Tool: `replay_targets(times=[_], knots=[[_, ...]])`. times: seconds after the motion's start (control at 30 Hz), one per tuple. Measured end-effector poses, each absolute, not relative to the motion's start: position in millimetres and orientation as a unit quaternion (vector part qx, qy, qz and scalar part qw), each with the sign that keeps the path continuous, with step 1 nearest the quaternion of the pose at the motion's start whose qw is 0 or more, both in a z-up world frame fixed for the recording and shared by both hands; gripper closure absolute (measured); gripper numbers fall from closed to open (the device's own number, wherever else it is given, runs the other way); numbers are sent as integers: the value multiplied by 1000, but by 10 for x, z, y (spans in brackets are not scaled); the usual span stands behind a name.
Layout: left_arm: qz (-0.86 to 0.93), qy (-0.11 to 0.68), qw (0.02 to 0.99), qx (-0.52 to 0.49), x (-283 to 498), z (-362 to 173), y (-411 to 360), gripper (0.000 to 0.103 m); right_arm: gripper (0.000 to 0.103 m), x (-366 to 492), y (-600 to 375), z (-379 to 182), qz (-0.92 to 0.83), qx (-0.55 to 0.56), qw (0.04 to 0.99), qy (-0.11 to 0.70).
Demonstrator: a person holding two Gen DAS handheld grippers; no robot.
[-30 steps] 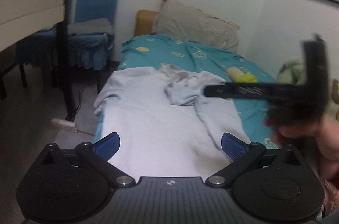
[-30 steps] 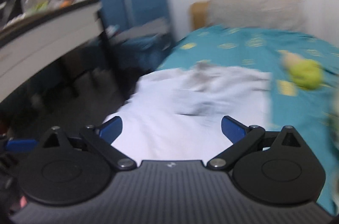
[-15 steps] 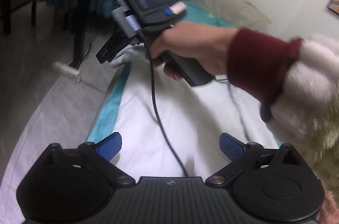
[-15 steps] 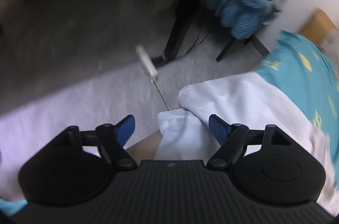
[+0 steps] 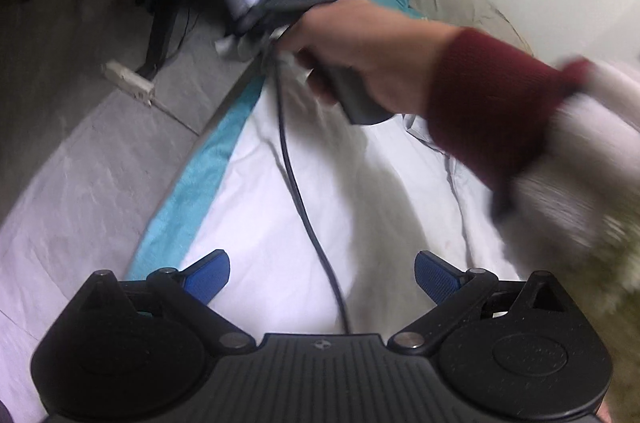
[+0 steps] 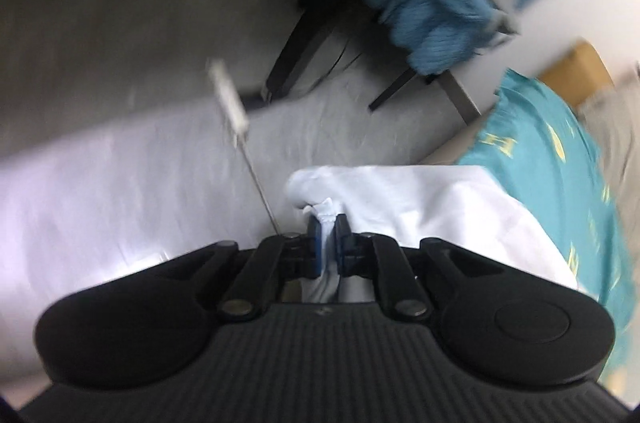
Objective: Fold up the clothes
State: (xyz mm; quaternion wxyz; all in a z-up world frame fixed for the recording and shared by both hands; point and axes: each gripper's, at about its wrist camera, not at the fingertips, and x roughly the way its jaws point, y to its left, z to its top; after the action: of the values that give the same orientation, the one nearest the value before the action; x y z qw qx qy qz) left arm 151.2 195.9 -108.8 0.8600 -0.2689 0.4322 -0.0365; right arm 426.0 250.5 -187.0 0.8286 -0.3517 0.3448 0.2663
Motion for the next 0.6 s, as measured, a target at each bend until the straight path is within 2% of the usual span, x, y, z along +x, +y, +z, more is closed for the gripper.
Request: replay_targets(times=[0.13, 0.3, 0.43, 0.53, 0.6], knots=[[-43, 436, 857, -272, 1542, -1127, 1878, 3, 95, 4243, 2011, -1387, 235, -270, 882, 306], [-52, 419, 875, -237, 1533, -1051, 1706, 3, 95, 4259, 940, -942, 152, -110, 941, 282], [-61, 423, 876, -225, 1607, -1098, 1570, 3, 95, 4262, -36, -1136, 64, 10, 943, 326], [-58, 429, 879, -202, 1652, -1132, 1450, 3, 93, 4177, -514, -1463, 52, 48, 928, 366], [-53, 432, 882, -184, 1676, -1150, 1378, 3, 91, 4066, -696, -1580, 69, 71, 926, 363]])
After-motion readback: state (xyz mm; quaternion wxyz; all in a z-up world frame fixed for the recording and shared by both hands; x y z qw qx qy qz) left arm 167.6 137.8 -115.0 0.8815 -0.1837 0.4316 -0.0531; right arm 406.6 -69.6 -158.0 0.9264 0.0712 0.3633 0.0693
